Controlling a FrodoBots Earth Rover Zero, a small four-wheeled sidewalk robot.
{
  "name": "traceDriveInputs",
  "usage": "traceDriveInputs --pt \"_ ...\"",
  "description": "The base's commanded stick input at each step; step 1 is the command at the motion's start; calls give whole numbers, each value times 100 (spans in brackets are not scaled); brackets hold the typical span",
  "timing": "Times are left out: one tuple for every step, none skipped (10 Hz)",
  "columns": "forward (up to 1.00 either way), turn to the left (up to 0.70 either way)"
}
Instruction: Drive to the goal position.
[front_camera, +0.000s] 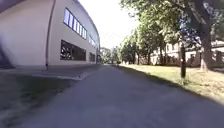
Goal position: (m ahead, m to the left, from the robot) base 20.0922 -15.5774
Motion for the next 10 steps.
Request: traceDriveInputs --pt "45 0" --pt "45 0" --pt "45 0" --pt "45 0" --pt "45 0" --pt "45 0" --pt "45 0" --pt "45 0" --pt "45 0" --pt "45 0"
